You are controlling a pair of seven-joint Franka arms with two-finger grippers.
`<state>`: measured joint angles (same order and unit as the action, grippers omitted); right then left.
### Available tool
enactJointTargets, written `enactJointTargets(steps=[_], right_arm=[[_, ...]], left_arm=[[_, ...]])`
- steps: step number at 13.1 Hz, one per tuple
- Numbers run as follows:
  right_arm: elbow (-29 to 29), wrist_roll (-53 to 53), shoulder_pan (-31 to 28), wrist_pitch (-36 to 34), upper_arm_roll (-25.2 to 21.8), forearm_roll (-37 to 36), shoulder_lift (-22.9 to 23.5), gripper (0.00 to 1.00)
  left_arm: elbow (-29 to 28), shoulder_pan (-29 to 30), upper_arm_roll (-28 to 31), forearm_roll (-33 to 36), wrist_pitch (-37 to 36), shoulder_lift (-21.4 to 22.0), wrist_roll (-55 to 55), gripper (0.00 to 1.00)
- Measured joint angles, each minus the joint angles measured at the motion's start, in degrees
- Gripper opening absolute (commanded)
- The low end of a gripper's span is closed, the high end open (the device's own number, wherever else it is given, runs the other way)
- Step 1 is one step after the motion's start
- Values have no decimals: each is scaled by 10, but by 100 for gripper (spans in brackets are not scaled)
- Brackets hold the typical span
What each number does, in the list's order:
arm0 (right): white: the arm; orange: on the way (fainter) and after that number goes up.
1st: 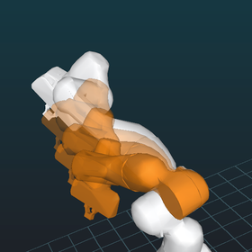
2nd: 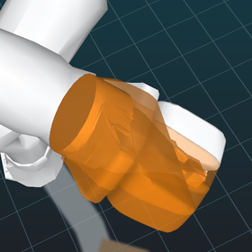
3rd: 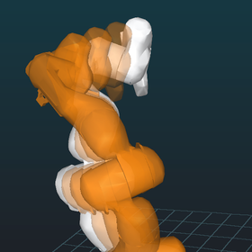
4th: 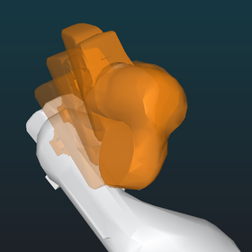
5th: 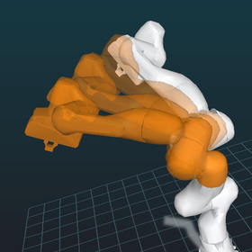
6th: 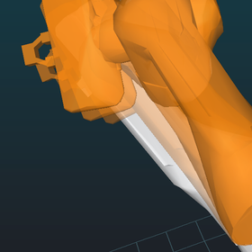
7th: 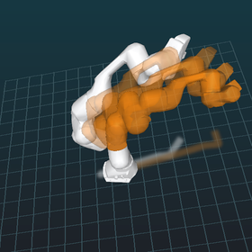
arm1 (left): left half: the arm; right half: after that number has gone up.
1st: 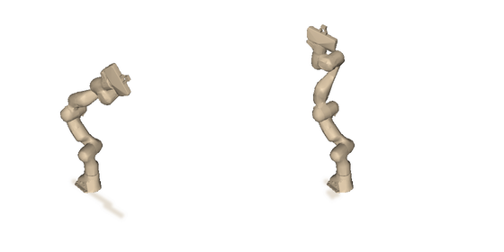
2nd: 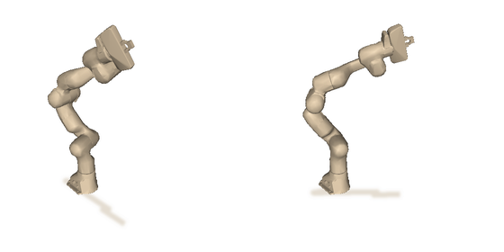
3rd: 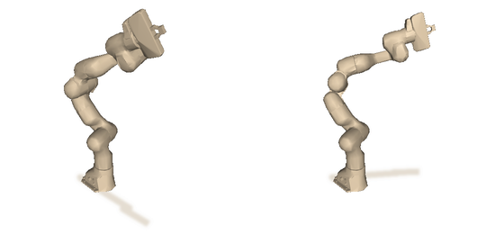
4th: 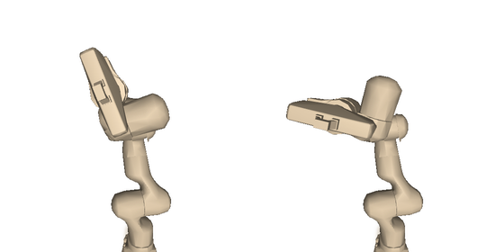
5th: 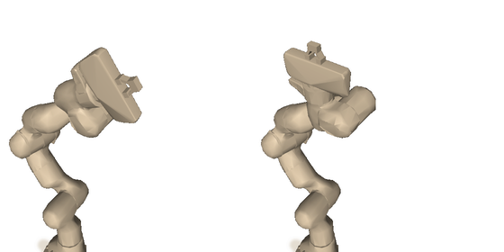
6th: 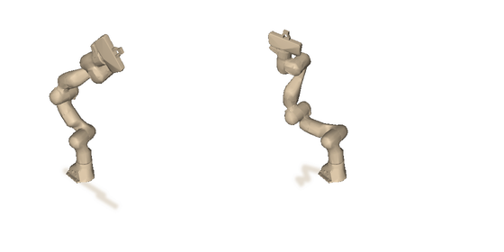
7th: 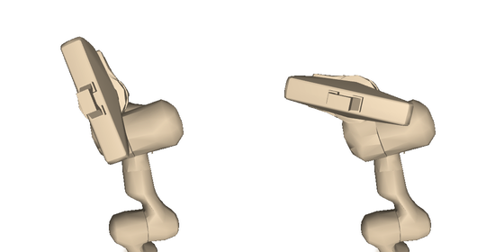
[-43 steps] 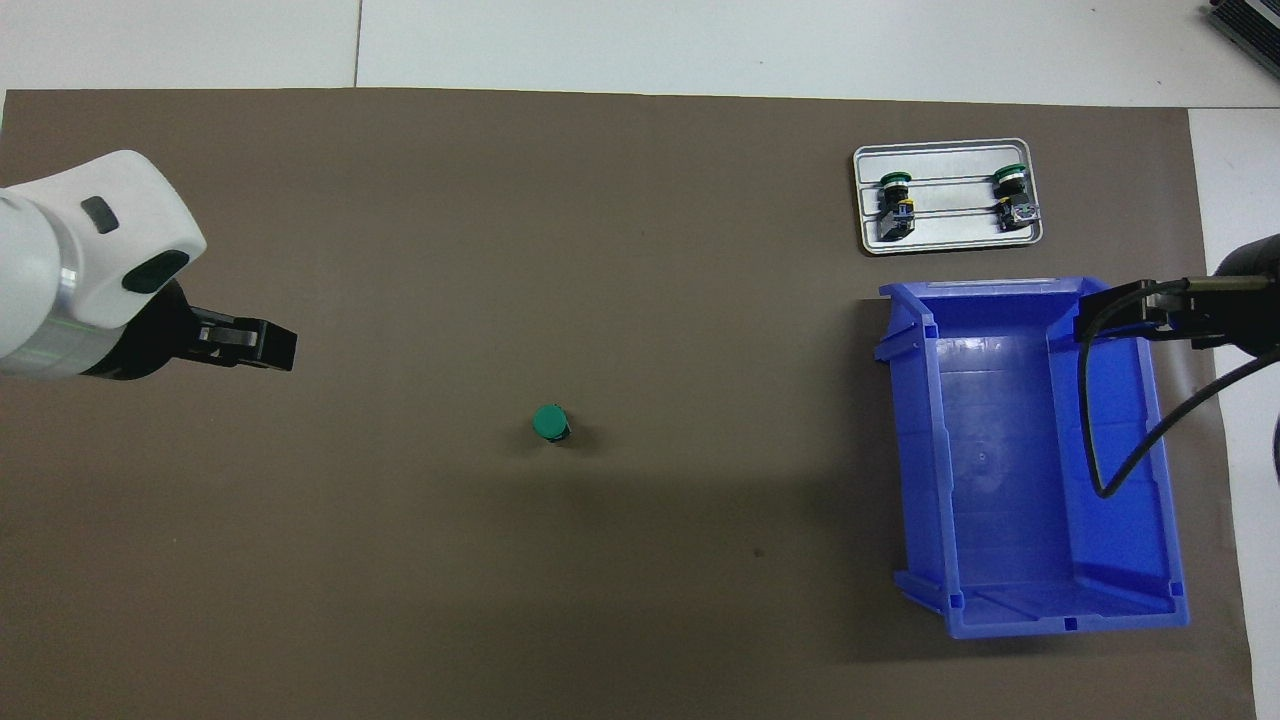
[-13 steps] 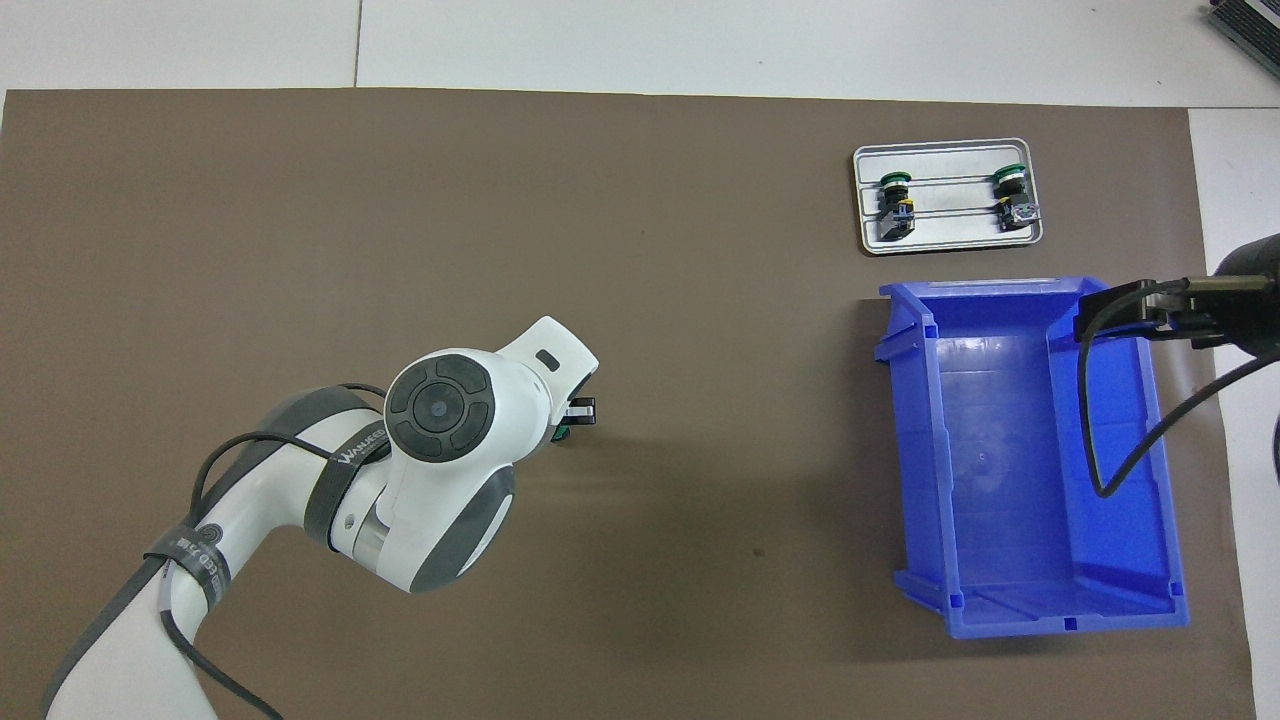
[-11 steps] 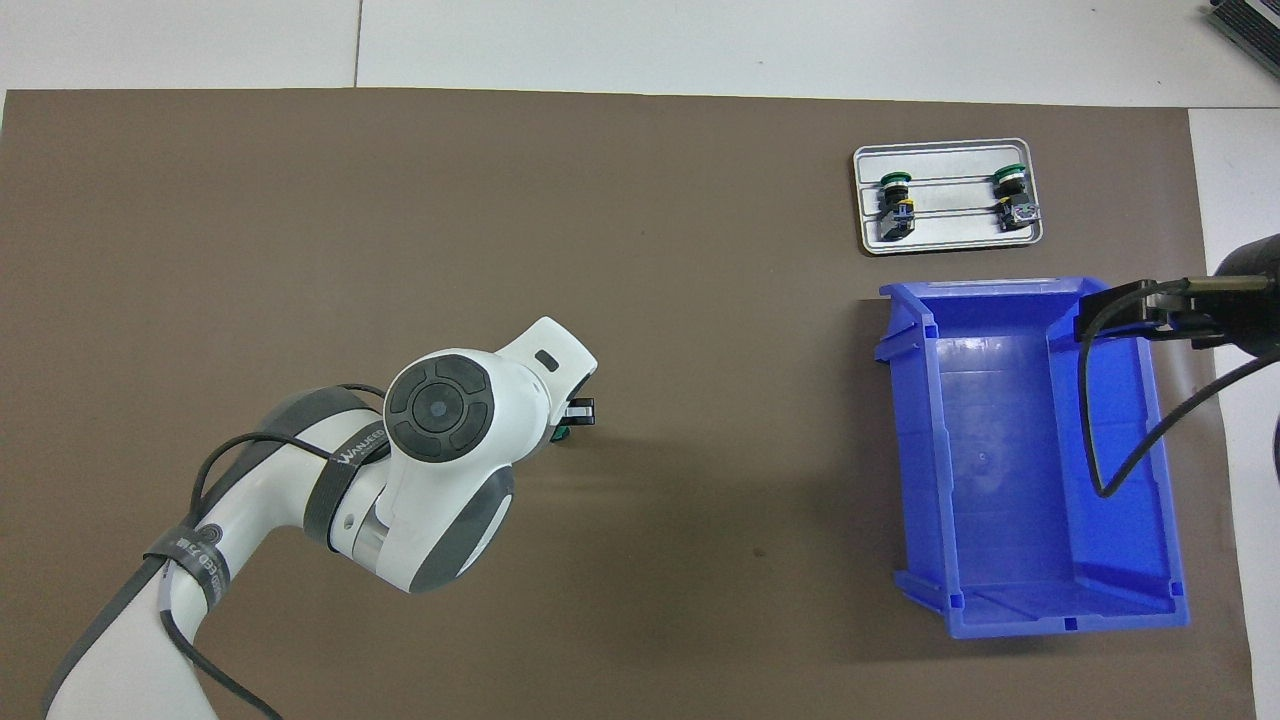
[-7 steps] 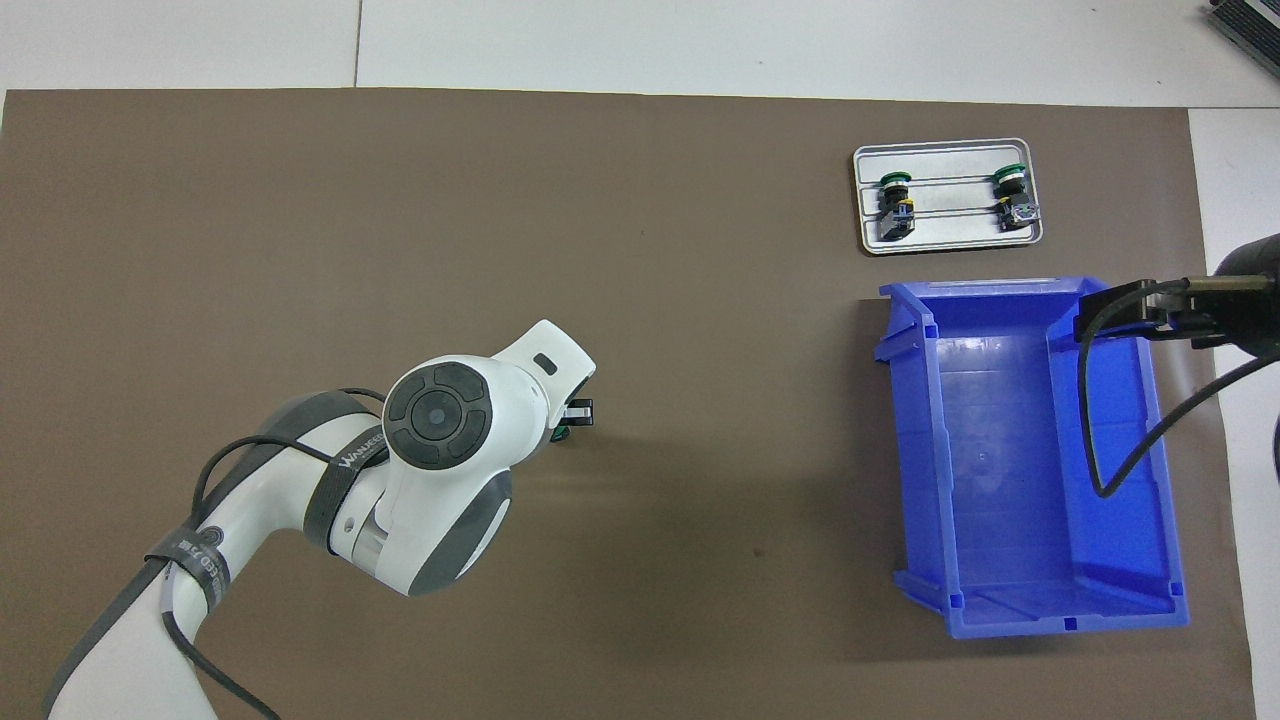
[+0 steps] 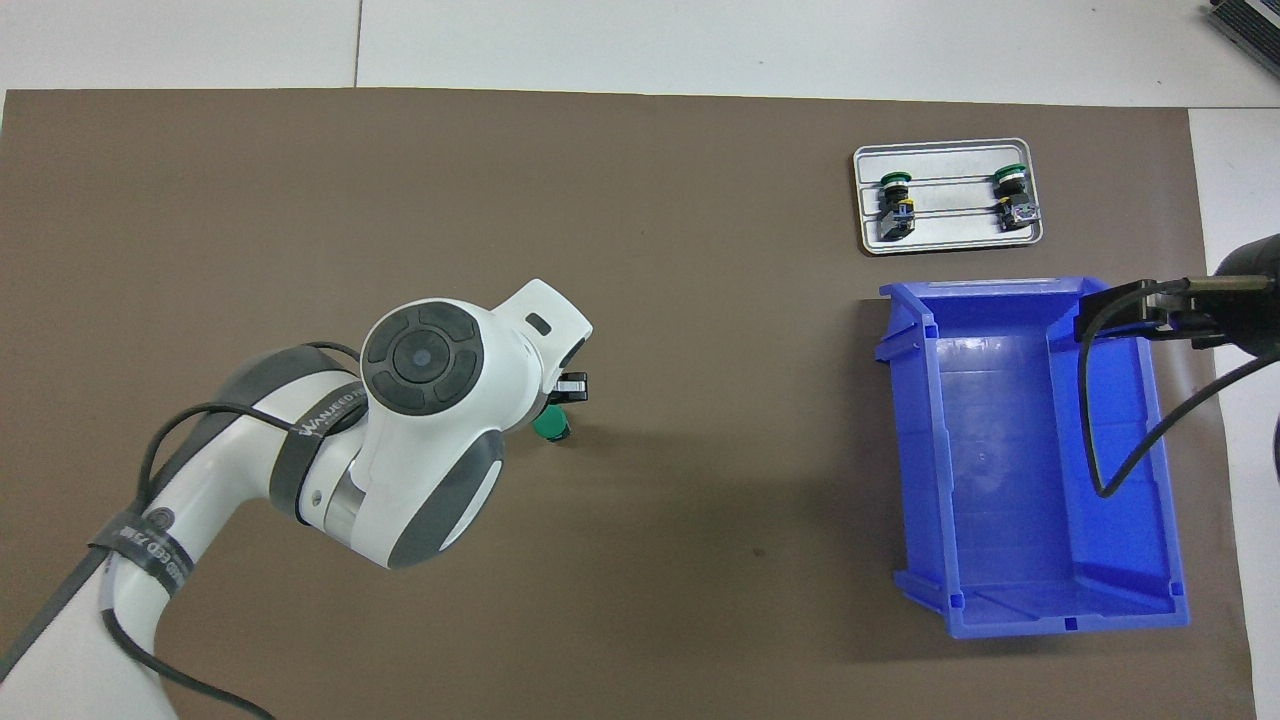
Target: Place and press button with both arms
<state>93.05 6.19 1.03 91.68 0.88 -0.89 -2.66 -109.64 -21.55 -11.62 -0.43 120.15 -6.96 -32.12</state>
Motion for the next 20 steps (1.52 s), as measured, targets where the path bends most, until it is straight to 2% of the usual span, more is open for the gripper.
enactJointTargets(steps=[3, 5, 6, 7, 8, 10, 13, 20], right_arm=[[0, 0, 0, 0, 0, 0, 0, 100], [0, 0, 0, 0, 0, 0, 0, 100], [0, 0, 0, 0, 0, 0, 0, 100], [0, 0, 0, 0, 1, 0, 0, 100], [0, 0, 1, 0, 2, 0, 0, 100], [0, 0, 2, 0, 4, 0, -1, 99], [0, 4, 17, 0, 5, 1, -3, 99], [18, 183, 155, 52, 9, 1, 5, 97]], left_arm=[[112, 47, 5, 12, -134, 2, 58, 0], [168, 108, 8, 12, -210, 5, 147, 0], [188, 141, 10, 12, -242, 8, 191, 5], [203, 169, 12, 12, -271, 11, 227, 46], [215, 190, 14, 12, -297, 13, 253, 99], [234, 211, 14, 12, -325, 19, 278, 100], [240, 212, 11, 12, -334, 31, 281, 100], [241, 212, 5, 12, -333, 44, 281, 100]])
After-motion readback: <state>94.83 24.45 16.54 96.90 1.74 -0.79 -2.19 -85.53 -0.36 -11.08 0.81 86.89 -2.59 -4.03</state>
